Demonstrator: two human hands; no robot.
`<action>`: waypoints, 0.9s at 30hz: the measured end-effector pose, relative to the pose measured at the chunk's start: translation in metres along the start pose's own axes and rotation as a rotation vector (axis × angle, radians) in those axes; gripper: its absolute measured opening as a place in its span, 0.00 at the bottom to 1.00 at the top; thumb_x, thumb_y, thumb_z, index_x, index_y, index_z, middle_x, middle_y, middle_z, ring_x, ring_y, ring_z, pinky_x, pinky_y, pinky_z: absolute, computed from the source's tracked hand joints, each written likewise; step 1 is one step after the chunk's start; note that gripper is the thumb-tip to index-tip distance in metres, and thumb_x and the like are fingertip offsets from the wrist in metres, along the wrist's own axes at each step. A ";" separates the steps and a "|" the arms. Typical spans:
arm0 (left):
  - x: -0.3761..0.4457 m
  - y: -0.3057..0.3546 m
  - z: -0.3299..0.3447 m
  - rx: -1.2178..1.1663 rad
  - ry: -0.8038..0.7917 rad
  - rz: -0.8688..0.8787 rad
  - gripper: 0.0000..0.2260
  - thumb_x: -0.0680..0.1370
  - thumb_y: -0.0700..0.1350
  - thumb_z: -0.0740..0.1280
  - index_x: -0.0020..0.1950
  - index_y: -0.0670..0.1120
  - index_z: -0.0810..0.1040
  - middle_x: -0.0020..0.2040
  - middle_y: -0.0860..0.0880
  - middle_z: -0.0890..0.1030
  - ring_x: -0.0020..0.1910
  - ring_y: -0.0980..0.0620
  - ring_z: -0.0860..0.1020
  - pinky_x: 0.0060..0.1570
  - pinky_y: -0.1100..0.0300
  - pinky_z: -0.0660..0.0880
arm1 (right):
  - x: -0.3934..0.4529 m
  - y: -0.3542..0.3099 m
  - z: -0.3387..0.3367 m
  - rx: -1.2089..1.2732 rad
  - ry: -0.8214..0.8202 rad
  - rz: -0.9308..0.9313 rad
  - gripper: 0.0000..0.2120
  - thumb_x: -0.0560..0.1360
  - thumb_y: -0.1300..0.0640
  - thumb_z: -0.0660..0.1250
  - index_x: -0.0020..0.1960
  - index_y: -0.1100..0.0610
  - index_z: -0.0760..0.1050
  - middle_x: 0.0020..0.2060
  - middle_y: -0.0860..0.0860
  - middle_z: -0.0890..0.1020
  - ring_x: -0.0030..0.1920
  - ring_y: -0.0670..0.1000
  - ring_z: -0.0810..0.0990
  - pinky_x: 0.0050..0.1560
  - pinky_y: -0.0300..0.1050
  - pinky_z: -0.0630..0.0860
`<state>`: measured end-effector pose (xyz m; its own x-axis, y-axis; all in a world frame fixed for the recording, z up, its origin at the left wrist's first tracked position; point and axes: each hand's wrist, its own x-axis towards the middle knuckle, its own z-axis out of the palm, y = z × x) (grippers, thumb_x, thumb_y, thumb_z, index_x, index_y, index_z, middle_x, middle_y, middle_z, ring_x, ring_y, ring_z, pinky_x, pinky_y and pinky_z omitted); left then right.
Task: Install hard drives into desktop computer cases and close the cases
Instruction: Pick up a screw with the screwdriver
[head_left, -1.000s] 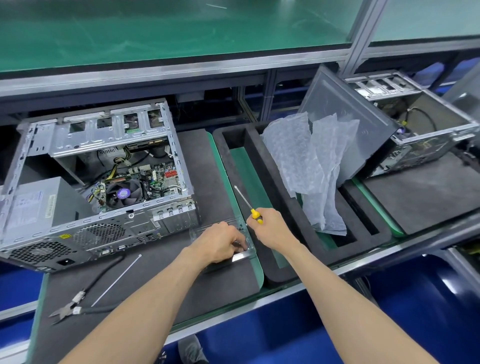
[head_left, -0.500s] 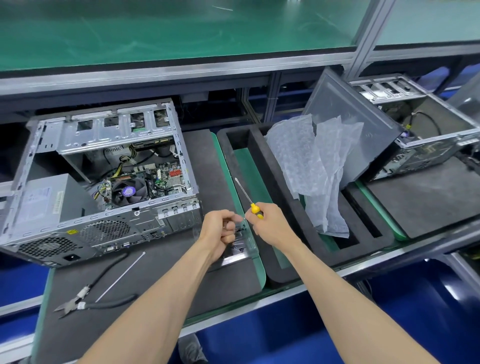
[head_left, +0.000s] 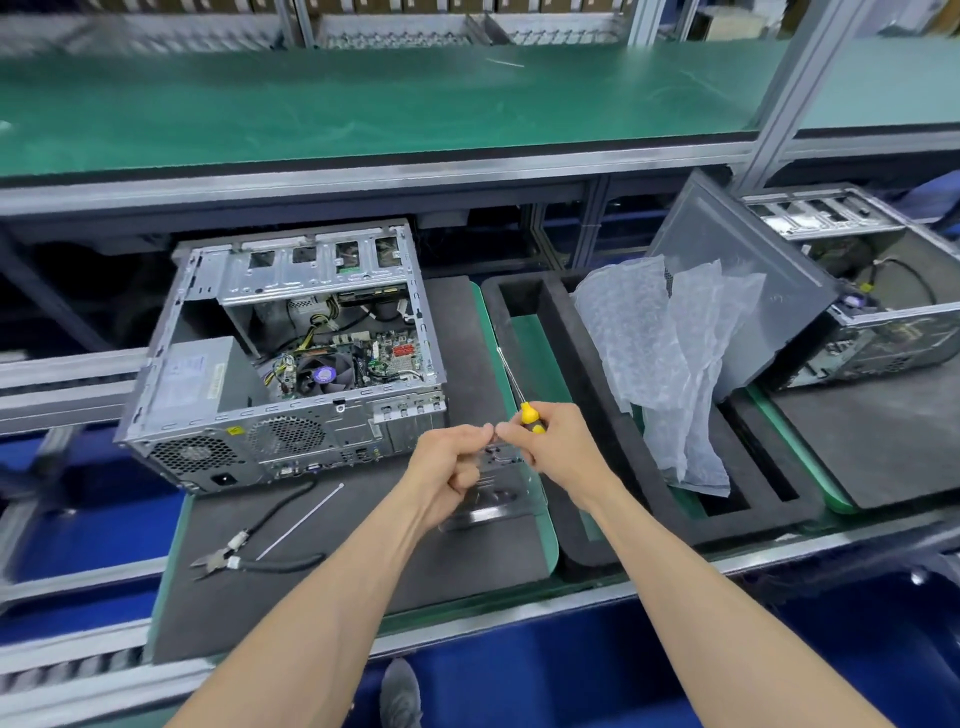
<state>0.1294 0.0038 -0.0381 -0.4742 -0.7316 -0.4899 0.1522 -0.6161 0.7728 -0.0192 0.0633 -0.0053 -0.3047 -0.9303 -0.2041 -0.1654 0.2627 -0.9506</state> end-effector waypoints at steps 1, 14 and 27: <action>-0.005 0.003 -0.004 -0.053 0.024 -0.014 0.07 0.81 0.37 0.66 0.42 0.39 0.76 0.24 0.55 0.63 0.20 0.60 0.55 0.18 0.67 0.51 | -0.002 -0.001 0.006 0.014 -0.017 0.007 0.13 0.76 0.59 0.71 0.37 0.63 0.73 0.29 0.55 0.72 0.29 0.51 0.68 0.27 0.38 0.67; -0.064 0.045 -0.114 -0.394 0.344 0.208 0.09 0.83 0.42 0.64 0.51 0.37 0.79 0.25 0.55 0.56 0.21 0.59 0.54 0.20 0.66 0.50 | -0.027 -0.018 0.136 -0.070 -0.333 -0.024 0.07 0.80 0.60 0.63 0.48 0.61 0.77 0.28 0.54 0.78 0.22 0.51 0.68 0.22 0.36 0.63; -0.094 0.068 -0.217 -0.244 0.415 0.250 0.11 0.83 0.43 0.66 0.52 0.34 0.81 0.26 0.54 0.56 0.23 0.57 0.54 0.19 0.65 0.55 | -0.042 -0.032 0.233 -0.098 -0.340 -0.061 0.08 0.79 0.61 0.64 0.45 0.60 0.80 0.26 0.55 0.78 0.20 0.47 0.68 0.24 0.37 0.64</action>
<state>0.3725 -0.0320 -0.0270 -0.0229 -0.8877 -0.4598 0.4366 -0.4226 0.7942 0.2174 0.0345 -0.0206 0.0357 -0.9726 -0.2299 -0.2677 0.2123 -0.9398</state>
